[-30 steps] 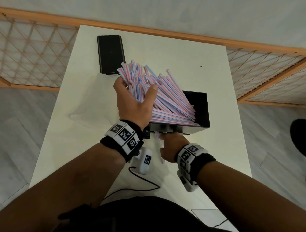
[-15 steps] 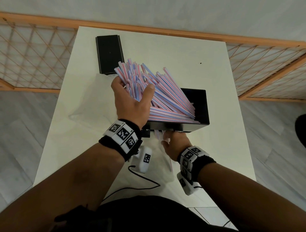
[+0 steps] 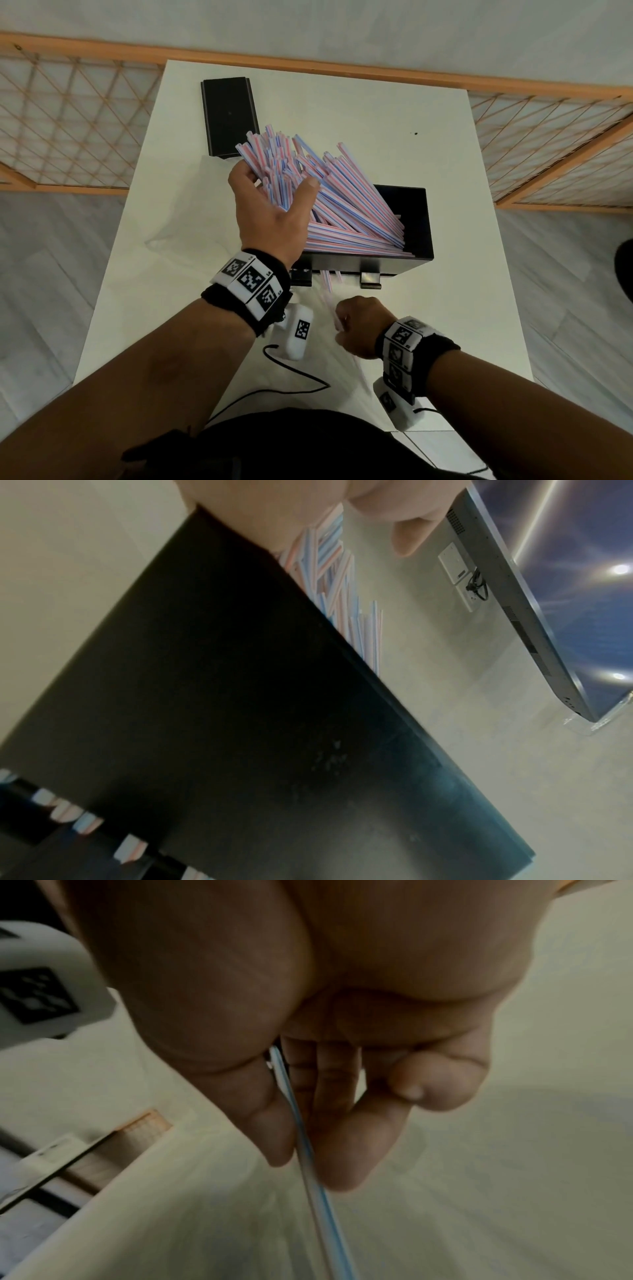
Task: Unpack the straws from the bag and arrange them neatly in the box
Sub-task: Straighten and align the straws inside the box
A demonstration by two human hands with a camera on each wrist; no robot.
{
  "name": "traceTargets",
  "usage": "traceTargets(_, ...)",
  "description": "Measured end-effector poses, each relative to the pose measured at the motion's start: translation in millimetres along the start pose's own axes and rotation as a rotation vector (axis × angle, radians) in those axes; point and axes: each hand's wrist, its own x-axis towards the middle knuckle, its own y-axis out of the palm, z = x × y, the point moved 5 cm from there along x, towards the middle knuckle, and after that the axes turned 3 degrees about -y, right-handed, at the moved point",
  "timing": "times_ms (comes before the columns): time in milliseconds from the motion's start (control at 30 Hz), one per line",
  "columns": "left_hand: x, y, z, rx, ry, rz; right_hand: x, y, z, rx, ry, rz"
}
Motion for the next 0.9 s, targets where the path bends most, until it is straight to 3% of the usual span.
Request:
traceTargets(100,0.3,-6.3,-8.2,0.02,0.013,0.013,-16.3,-37.0,24.5,0.079,-0.204,-0.191)
traceTargets(200,2.1,-13.9,-16.3,0.095,0.065,0.052,-51.2,-99.8,52.9,0.188,-0.429,-0.513)
traceTargets(300,5.8,-19.1,-24.7,0.239,0.12,0.06,-93.3,-164.3,72.4,0.223,-0.517,-0.789)
traceTargets(400,7.3,-22.5,-32.8,0.294,0.163,0.057,-118.7,-202.5,84.2,0.128,-0.586,-0.933)
traceTargets(467,7.1,-25.4,-38.9,0.296,0.233,0.056,-107.3,-205.3,81.6,0.051,-0.557,-0.918)
traceTargets(600,-2.9,-26.4,-63.8,0.365,0.645,-0.005,-46.7,-168.1,57.1,-0.101,-0.316,-0.643)
traceTargets(667,-12.8,-22.5,-72.0,0.383,0.729,0.023,-35.4,-151.7,45.3,-0.058,-0.23,-0.606)
traceTargets(767,-23.6,-13.2,-71.3,0.539,0.642,0.17,-38.1,-134.3,45.7,-0.164,-0.203,-0.588)
traceTargets(900,-22.7,4.2,-42.1,0.995,0.323,0.628,-59.2,-111.3,56.5,-0.183,-0.287,-0.701)
